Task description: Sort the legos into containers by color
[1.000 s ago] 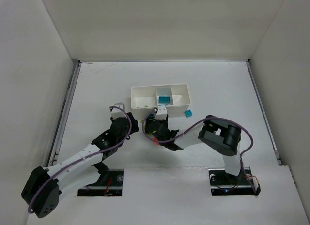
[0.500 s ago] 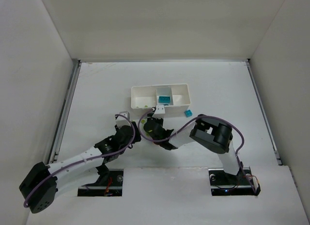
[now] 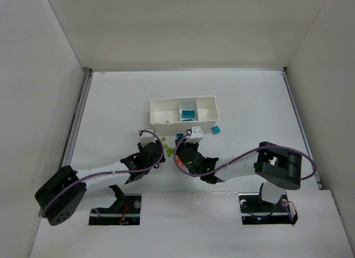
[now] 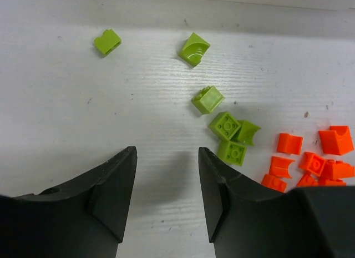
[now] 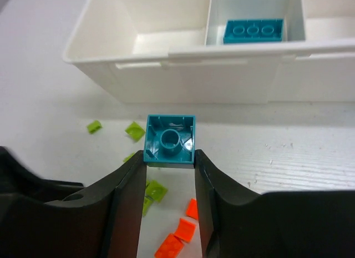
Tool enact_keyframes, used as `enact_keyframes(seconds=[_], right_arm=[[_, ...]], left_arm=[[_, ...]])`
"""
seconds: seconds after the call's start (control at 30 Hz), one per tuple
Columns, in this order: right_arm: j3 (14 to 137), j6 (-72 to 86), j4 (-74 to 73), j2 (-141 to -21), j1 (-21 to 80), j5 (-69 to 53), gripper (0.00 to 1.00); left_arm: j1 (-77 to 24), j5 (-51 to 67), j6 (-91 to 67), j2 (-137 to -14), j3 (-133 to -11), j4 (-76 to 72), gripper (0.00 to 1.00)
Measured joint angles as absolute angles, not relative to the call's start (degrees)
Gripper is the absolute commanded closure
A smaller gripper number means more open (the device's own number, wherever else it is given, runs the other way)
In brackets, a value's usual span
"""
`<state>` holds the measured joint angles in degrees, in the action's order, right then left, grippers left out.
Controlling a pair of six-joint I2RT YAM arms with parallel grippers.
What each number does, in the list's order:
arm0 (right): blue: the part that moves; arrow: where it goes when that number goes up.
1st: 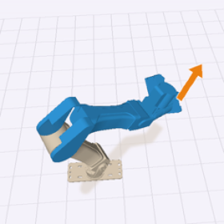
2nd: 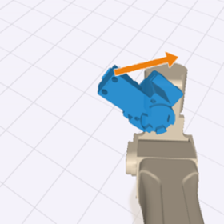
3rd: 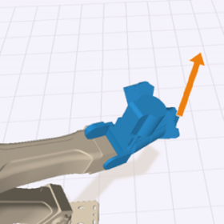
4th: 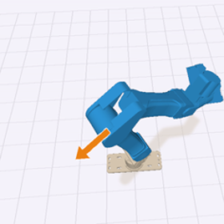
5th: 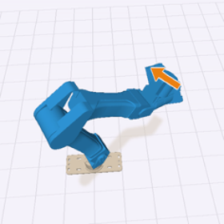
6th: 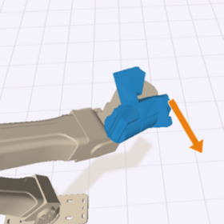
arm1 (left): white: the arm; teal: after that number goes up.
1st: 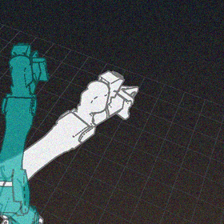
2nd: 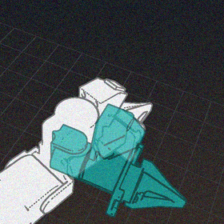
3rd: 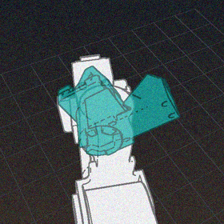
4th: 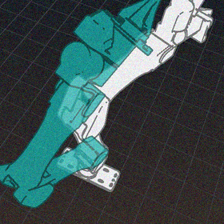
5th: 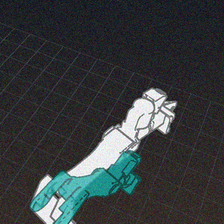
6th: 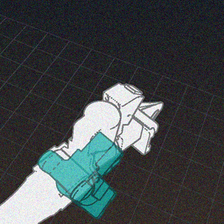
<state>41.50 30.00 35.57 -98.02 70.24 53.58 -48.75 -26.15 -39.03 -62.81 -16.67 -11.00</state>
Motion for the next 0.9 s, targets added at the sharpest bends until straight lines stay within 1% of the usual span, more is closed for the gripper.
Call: enact_keyframes(seconds=[0.2, 0.3, 0.47, 0.9], right_arm=[[38.5, 30.4, 33.1, -88.8, 70.3, 52.0, 0.68], [37.6, 30.9, 30.9, -85.4, 70.3, 50.4, 0.68], [35.6, 31.8, 28.9, -80.4, 70.3, 48.2, 0.68], [33.7, 32.8, 26.5, -77.2, 69.0, 42.1, 0.68]], left_arm=[[-48.8, -26.4, -38.0, -71.1, -20.5, -16.3, 0.55], [-48.7, -26.7, -37.6, -72.8, -22.2, -18.4, 0.55], [-48.6, -27.7, -37.1, -74.8, -23.5, -20.1, 0.59], [-47.9, -28.3, -35.5, -81.5, -25.1, -23.0, 0.70]])
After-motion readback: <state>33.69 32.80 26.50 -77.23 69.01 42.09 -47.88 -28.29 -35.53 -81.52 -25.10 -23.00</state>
